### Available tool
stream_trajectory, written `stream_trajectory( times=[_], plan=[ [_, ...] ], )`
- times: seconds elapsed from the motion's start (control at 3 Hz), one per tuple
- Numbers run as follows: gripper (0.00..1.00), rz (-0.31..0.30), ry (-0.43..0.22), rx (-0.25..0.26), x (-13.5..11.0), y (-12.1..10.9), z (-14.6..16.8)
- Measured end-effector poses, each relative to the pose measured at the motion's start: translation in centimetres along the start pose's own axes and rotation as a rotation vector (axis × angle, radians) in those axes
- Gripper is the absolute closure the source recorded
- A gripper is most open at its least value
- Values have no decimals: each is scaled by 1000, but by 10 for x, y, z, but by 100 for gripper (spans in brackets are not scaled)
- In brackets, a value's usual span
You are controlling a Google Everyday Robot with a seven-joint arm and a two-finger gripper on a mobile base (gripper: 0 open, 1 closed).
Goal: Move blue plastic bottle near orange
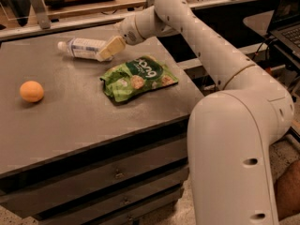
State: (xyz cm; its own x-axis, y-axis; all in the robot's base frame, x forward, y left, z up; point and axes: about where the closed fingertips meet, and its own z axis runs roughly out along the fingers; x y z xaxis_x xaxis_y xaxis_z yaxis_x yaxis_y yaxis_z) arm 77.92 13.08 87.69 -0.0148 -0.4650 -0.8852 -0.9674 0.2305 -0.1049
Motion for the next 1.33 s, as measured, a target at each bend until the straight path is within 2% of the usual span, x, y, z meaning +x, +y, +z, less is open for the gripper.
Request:
stream_trajectory(
  times=[0.33,0.67,1.0,1.33],
  plan=[
    [1,33,16,-7,1,7,8],
    [18,78,50,-25,5,17,17],
    [42,116,79,-33,14,26,20],
    [65,122,104,-7,14,30,3]
  ],
)
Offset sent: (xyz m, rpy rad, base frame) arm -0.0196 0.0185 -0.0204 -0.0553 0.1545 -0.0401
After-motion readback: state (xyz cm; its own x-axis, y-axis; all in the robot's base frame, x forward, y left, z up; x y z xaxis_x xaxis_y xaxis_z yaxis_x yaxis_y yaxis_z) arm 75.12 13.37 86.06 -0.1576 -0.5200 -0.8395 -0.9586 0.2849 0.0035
